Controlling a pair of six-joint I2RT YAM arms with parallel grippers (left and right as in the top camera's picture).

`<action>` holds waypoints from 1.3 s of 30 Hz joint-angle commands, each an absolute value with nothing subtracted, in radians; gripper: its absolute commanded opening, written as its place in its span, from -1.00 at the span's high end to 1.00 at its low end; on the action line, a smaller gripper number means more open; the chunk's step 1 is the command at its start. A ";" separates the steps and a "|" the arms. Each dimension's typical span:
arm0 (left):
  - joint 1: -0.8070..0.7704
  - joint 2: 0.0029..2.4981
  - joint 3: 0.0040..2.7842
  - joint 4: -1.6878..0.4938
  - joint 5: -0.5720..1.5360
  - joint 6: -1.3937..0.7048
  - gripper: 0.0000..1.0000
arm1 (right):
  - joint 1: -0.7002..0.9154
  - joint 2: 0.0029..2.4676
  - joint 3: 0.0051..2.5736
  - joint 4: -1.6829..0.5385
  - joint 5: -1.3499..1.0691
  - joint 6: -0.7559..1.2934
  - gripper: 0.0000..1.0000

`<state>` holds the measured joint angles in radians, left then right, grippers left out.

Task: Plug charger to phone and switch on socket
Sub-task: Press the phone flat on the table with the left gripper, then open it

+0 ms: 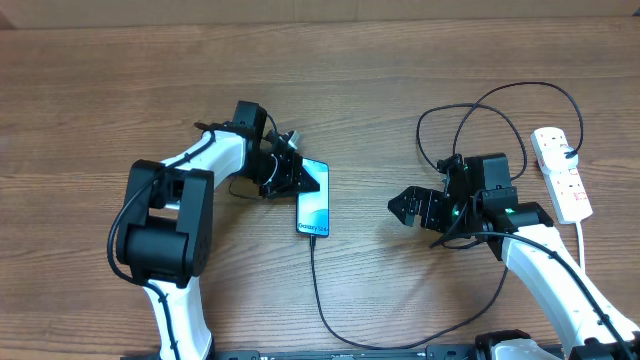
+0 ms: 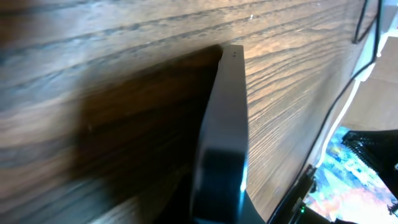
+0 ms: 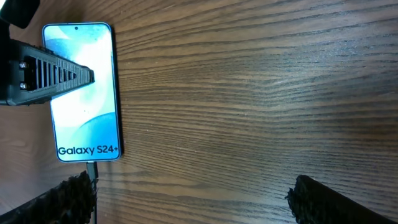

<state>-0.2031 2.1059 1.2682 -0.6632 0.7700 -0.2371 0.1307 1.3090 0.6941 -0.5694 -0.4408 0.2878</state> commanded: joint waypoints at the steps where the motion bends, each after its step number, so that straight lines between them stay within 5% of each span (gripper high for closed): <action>1: -0.195 2.184 1.219 -0.702 0.326 -0.341 0.86 | 0.128 1.291 0.714 -0.563 -0.437 0.283 -1.00; 39: -0.196 2.184 1.219 -0.754 0.321 -0.341 0.47 | 0.128 1.291 0.714 -0.564 -0.437 0.283 -1.00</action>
<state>-0.2096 2.0869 1.2850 -0.7345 0.6445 -0.3229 0.1307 1.3087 0.6941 -0.5686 -0.4408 0.2878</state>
